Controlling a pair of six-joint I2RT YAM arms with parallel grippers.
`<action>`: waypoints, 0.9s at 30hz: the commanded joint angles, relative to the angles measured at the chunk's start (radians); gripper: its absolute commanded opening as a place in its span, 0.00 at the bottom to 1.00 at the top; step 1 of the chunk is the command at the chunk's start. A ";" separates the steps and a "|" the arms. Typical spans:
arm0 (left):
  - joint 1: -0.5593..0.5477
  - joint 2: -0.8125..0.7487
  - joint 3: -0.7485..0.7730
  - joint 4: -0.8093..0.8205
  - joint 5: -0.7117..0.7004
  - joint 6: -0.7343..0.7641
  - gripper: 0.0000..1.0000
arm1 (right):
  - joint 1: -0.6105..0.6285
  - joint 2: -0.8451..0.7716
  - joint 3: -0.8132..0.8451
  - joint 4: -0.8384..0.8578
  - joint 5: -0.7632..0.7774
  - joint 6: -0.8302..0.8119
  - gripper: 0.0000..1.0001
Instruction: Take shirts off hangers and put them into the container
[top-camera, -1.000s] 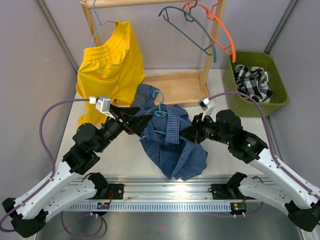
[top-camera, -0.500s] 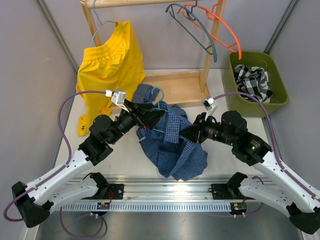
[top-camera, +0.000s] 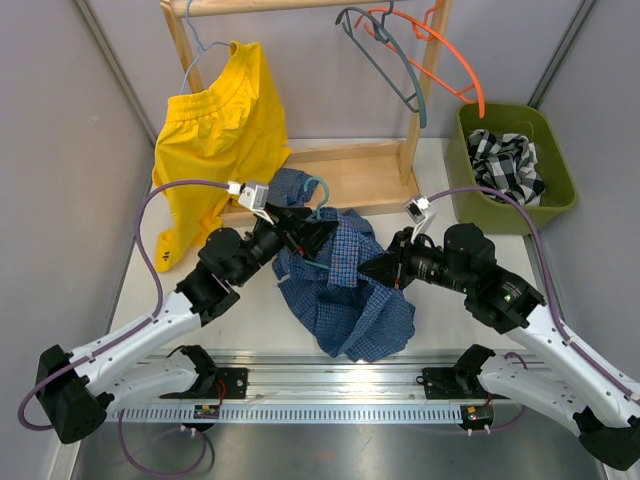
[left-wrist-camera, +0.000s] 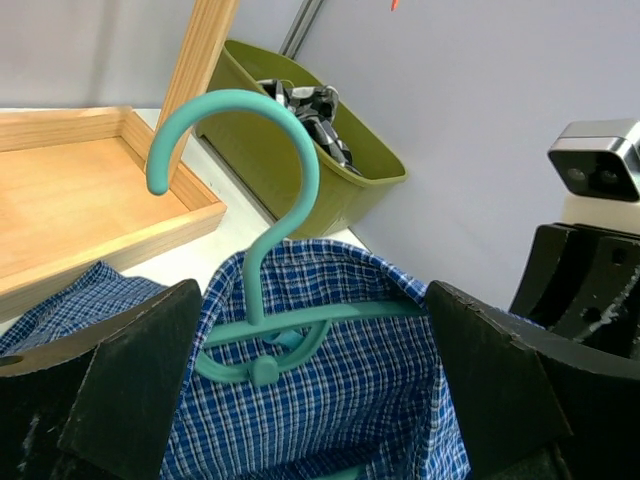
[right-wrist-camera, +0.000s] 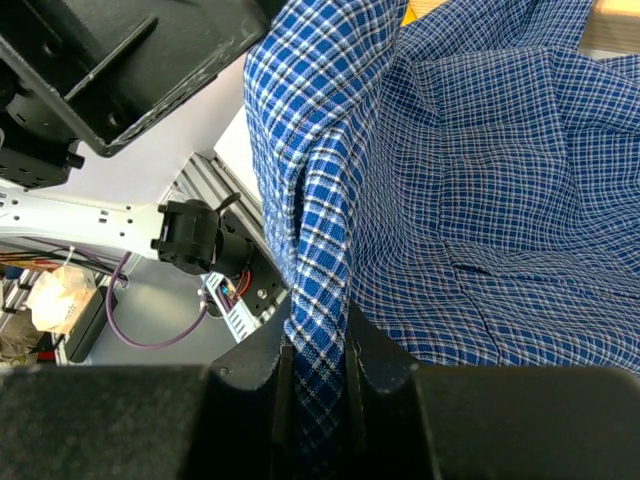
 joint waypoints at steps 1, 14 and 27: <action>0.002 0.025 -0.017 0.121 -0.032 0.028 0.99 | 0.001 -0.031 0.010 0.102 -0.047 0.014 0.00; 0.002 0.164 0.032 0.181 0.103 -0.016 0.00 | 0.001 -0.043 0.001 0.103 -0.038 0.015 0.00; 0.002 0.115 0.199 -0.121 -0.089 0.121 0.00 | 0.001 -0.035 -0.001 0.089 -0.019 0.001 0.53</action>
